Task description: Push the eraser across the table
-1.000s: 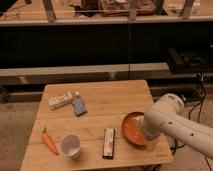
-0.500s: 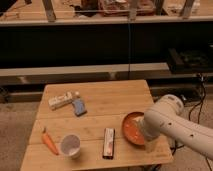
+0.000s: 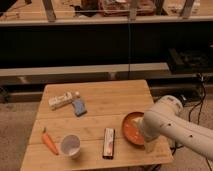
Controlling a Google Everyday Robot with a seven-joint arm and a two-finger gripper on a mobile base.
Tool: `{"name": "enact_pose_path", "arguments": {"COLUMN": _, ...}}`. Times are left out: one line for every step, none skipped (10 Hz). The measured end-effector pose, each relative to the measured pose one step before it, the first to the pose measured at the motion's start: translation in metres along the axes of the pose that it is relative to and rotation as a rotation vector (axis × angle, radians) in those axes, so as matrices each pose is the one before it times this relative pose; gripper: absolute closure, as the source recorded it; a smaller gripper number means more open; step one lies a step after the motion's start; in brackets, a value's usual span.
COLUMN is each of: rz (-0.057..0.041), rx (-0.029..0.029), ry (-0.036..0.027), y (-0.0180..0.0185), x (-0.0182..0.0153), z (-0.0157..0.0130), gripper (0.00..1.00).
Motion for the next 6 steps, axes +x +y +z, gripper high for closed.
{"name": "enact_pose_path", "arguments": {"rz": -0.00133, "rx": -0.00116, "ry": -0.00131, "y": 0.00023, "x": -0.00066, "z": 0.00081, "gripper": 0.32}}
{"name": "enact_pose_path", "arguments": {"rz": -0.00046, "rx": -0.00006, "ry": -0.00102, "y": 0.00007, "x": -0.00036, "z": 0.00046, "gripper": 0.38}}
{"name": "enact_pose_path", "arguments": {"rz": -0.00084, "rx": -0.00034, "ry": -0.00167, "y": -0.00001, "x": -0.00058, "z": 0.00076, "gripper": 0.39}}
{"name": "enact_pose_path", "arguments": {"rz": -0.00117, "rx": 0.0002, "ry": -0.0006, "y": -0.00016, "x": -0.00041, "z": 0.0004, "gripper": 0.39}}
{"name": "enact_pose_path", "arguments": {"rz": -0.0017, "rx": -0.00112, "ry": -0.00233, "y": 0.00002, "x": -0.00089, "z": 0.0012, "gripper": 0.42}}
{"name": "enact_pose_path", "arguments": {"rz": -0.00714, "rx": -0.00234, "ry": -0.00301, "y": 0.00043, "x": -0.00237, "z": 0.00436, "gripper": 0.5}}
